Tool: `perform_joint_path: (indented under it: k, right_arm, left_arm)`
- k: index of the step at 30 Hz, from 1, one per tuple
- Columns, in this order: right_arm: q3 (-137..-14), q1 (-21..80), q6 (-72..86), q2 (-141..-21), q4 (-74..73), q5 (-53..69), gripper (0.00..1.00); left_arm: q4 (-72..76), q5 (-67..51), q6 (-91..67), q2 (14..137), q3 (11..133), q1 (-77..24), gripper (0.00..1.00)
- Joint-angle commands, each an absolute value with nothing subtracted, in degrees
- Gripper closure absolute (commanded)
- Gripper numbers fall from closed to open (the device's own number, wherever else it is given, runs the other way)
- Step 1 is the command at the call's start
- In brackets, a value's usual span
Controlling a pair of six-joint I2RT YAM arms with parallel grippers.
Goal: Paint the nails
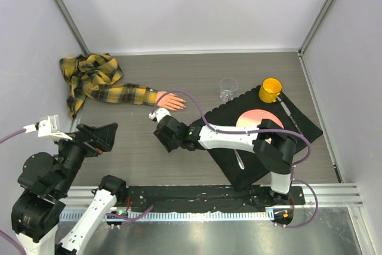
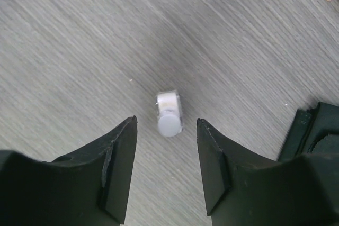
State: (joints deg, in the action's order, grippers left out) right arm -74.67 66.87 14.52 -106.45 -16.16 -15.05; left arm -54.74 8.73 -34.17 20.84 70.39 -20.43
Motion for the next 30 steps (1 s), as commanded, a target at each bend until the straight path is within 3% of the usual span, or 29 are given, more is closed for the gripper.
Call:
perform_joint_path:
  k: [1, 4, 11, 15, 19, 30]
  right_arm:
    - [-76.73, 66.01, 13.54, -106.61, -13.19, -13.62, 0.48]
    - [-76.9, 66.01, 13.1, -107.66, -13.1, -14.06, 0.5]
    - [-77.17, 66.01, 11.25, -109.6, -12.04, -14.77, 0.71]
    - [-75.86, 66.01, 10.99, -107.76, -12.13, -16.34, 1.0]
    - [-71.38, 64.96, 11.16, -99.07, -13.01, -15.39, 1.0]
    - [-59.15, 56.43, 13.36, -67.52, -24.51, -0.45, 1.0]
  left_arm:
    - [-53.27, 7.21, -34.8, 20.57, 69.87, -20.04, 0.0]
    - [-52.82, 6.68, -35.16, 20.57, 69.26, -20.04, 0.0]
    - [-52.73, 6.15, -34.81, 21.01, 68.38, -20.04, 0.0]
    - [-52.82, 6.15, -33.75, 20.92, 66.54, -20.13, 0.0]
    - [-50.91, 2.3, -33.22, 21.62, 62.33, -20.13, 0.0]
    - [-28.16, -34.68, -30.16, 33.9, 50.01, -20.13, 0.02]
